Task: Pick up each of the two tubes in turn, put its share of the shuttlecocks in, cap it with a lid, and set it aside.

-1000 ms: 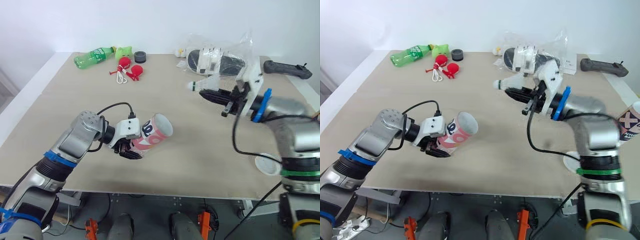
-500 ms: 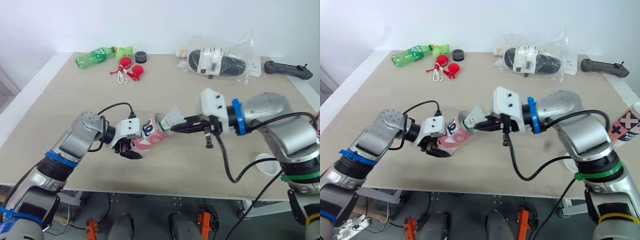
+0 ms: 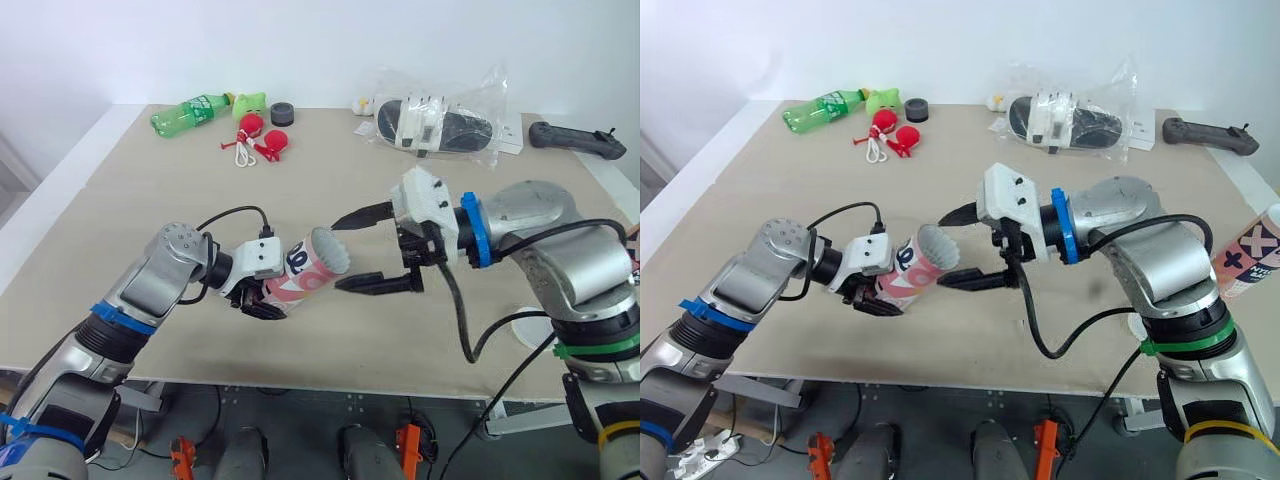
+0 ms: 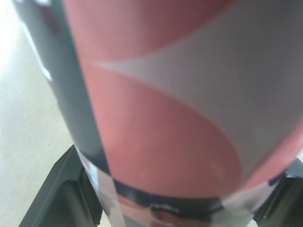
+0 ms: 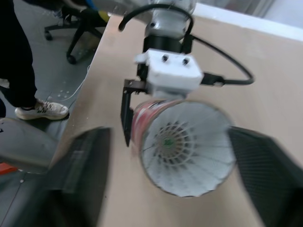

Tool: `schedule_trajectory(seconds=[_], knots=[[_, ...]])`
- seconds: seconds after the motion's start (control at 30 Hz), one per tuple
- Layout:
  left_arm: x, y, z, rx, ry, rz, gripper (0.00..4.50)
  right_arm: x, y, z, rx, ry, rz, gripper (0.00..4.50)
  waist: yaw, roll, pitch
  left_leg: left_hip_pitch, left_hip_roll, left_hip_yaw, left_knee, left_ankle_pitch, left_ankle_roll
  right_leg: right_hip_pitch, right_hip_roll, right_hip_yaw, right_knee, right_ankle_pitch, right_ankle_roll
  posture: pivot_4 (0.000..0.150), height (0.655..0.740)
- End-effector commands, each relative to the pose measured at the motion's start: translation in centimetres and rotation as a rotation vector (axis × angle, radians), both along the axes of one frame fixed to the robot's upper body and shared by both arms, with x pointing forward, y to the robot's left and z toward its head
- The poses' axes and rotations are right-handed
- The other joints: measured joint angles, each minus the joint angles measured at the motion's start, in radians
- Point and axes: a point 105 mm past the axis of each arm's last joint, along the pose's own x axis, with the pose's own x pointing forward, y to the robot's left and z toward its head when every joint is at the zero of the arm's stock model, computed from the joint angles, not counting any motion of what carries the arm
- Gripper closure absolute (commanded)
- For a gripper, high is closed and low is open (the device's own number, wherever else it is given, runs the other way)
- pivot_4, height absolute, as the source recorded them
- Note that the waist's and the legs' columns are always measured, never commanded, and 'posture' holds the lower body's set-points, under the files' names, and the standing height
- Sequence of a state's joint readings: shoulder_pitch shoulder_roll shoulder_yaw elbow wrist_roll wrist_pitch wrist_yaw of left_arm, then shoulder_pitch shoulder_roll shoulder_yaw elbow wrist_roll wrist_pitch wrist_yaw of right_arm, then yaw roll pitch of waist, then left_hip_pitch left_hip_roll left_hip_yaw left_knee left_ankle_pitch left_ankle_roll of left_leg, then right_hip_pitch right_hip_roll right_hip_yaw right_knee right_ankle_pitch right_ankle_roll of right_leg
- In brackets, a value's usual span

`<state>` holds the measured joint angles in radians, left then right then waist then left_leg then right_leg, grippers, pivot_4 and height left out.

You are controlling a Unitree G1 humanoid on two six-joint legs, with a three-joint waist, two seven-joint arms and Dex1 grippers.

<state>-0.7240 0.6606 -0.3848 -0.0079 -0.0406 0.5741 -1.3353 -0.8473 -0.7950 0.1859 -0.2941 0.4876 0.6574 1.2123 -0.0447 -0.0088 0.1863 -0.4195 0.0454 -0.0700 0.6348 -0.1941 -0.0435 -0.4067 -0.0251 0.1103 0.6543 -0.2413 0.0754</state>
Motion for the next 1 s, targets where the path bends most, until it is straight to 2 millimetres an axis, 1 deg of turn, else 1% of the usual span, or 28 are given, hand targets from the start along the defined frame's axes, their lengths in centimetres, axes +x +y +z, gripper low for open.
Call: schedule_trajectory(seconds=[0.03,0.1,0.13,0.17,0.2,0.27,0.33,0.43,0.53,0.67,0.77,0.9,1.0], knots=[[-0.3,-0.3,-0.9,0.01,0.028,-0.006,1.35,0.4,-0.5,1.6,0.023,-0.041,-0.006,2.11,0.0,0.0,0.0,0.0,0.0,0.0,0.0,0.0,0.0,0.0,0.0,0.0,0.0,0.0,0.0,0.15,0.74],[-0.3,-0.3,-0.8,0.009,0.028,-0.006,1.35,0.9,-0.1,1.9,0.021,-0.043,0.002,3.3,0.0,0.0,0.0,0.0,0.0,0.0,0.0,0.0,0.0,0.0,0.0,0.0,0.0,0.0,0.0,0.15,0.74],[-0.3,-0.3,-0.8,0.009,0.028,-0.007,1.35,1.1,0.2,1.9,0.008,-0.044,0.012,3.7,-0.001,0.0,0.0,0.0,0.0,0.0,0.0,0.0,0.0,0.0,0.0,0.0,0.0,0.0,0.0,0.15,0.74],[-0.3,-0.3,-0.8,0.009,0.028,-0.006,1.35,1.3,0.5,1.6,-0.021,-0.041,0.022,4.22,-0.001,0.0,0.0,0.0,0.0,0.0,0.0,0.0,0.0,0.0,0.0,0.0,0.0,0.0,0.0,0.15,0.74],[-0.3,-0.3,-0.8,0.009,0.028,-0.006,1.35,1.4,0.7,1.3,-0.043,-0.039,0.029,4.48,-0.001,0.0,0.0,0.0,0.0,0.0,0.0,0.0,0.0,0.0,0.0,0.0,0.0,0.0,0.0,0.15,0.74],[-0.3,-0.3,-0.9,0.01,0.028,-0.006,1.35,1.7,1.3,0.5,-0.086,-0.027,0.037,4.48,0.0,0.0,0.0,0.0,0.0,0.0,0.0,0.0,0.0,0.0,0.0,0.0,0.0,0.0,0.0,0.15,0.74],[-0.3,-0.3,-0.9,0.012,0.028,-0.006,1.35,2.1,2.4,-0.9,-0.14,0.001,0.054,4.48,-0.001,0.0,0.0,0.0,0.0,0.0,0.0,0.0,0.0,0.0,0.0,0.0,0.0,0.0,0.0,0.15,0.74],[-0.4,-0.3,-0.9,0.011,0.029,-0.009,1.35,2.4,3.7,-2.3,-0.188,0.023,0.08,4.48,0.0,0.0,0.0,0.0,0.0,0.0,0.0,0.0,0.0,0.0,0.0,0.0,0.0,0.0,0.0,0.15,0.74],[-0.5,-0.5,-0.9,0.009,0.03,-0.012,1.35,2.7,5.1,-3.8,-0.26,0.006,0.104,4.48,-0.001,0.0,0.0,0.0,0.0,0.0,0.0,0.0,0.0,0.0,0.0,0.0,0.001,0.0,0.0,0.15,0.74],[-0.5,-0.5,-0.9,0.007,0.03,-0.013,1.35,3.1,6.0,-5.1,-0.318,-0.025,0.123,4.48,0.0,0.0,0.0,0.0,0.0,0.0,0.0,0.0,0.0,0.0,0.0,-0.001,0.001,0.0,0.0,0.15,0.74],[-0.5,-0.5,-0.9,0.006,0.029,-0.012,1.35,3.3,6.8,-5.3,-0.323,-0.04,0.139,4.48,-0.002,0.0,0.0,0.0,0.0,0.0,0.0,0.0,0.0,0.0,0.0,-0.001,0.001,0.0,0.0,0.15,0.74],[-0.6,-0.6,-1.0,0.004,0.03,-0.011,1.35,3.4,7.2,-5.1,-0.314,-0.059,0.153,4.48,-0.003,0.0,0.0,0.003,0.0,-0.001,0.0,0.0,0.0,0.0,0.001,-0.001,0.005,0.0,-0.001,0.15,0.74],[-0.7,-0.7,-1.0,0.003,0.032,-0.01,1.35,3.3,7.0,-4.0,-0.259,-0.064,0.158,4.48,-0.003,0.0,0.0,0.005,0.0,0.0,0.0,0.0,0.0,0.0,0.001,0.0,0.009,-0.002,-0.002,0.15,0.74]])
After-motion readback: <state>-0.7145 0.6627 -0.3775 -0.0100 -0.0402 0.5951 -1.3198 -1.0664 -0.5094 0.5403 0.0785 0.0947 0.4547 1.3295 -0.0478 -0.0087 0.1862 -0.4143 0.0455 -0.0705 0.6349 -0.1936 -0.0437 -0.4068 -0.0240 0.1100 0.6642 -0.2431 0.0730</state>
